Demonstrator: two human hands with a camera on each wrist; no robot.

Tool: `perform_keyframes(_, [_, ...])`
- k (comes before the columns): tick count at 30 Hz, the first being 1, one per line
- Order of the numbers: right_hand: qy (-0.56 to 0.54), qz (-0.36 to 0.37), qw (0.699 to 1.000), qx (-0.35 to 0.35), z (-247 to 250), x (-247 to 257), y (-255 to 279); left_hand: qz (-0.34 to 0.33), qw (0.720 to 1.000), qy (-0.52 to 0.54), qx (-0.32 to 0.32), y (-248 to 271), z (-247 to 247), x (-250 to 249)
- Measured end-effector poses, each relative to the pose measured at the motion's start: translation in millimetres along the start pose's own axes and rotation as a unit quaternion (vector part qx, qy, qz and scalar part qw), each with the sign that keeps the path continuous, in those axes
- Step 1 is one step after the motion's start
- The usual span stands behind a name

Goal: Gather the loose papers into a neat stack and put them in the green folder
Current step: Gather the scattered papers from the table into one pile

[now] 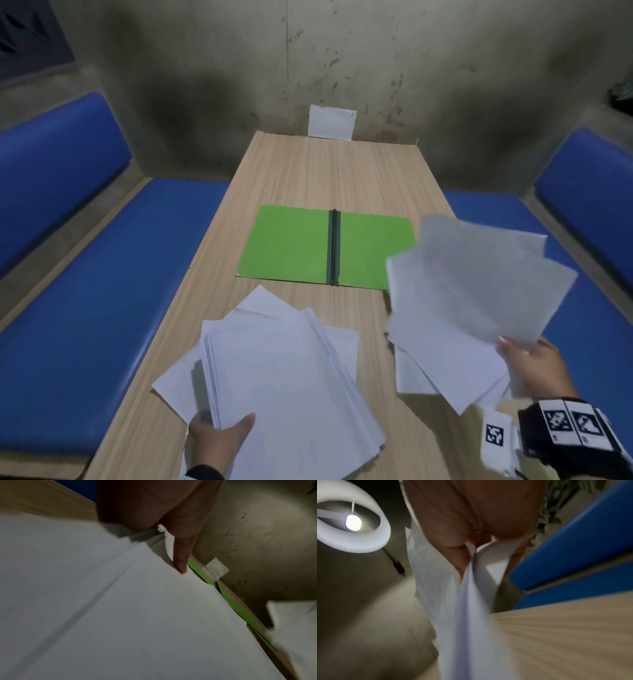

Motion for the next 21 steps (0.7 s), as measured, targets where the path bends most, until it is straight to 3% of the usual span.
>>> perform_keyframes(2, [-0.064,-0.01,0.997,0.035,-5,15,7,-0.012,0.999,-0.016,0.033,-6,-2,8])
perform_keyframes(5, [-0.157,-0.064,0.973,0.154,-34,22,18,-0.021,0.997,-0.016,0.071,1,-1,3])
perform_keyframes(11, [-0.141,-0.157,0.911,0.355,-115,-12,61,-0.125,0.976,0.03,0.174,20,5,-28])
perform_keyframes(16, [-0.204,-0.234,0.875,0.372,-137,-20,92,-0.157,0.96,-0.003,0.234,27,4,-40])
perform_keyframes(19, [-0.222,-0.251,0.863,0.377,-135,-28,97,-0.167,0.966,-0.021,0.195,25,0,-43])
perform_keyframes(21, [-0.217,-0.256,0.857,0.391,-129,-30,96,-0.198,0.957,-0.049,0.205,29,-4,-50])
Point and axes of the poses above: each hand's wrist, its own y-axis away from the middle knuckle, its own z-axis out of the back of the hand, x = y × z, the point moved 2 cm from there along -y, towards the middle knuckle, and after that the axes turned 11 degrees about -x, right-handed, at the moved point
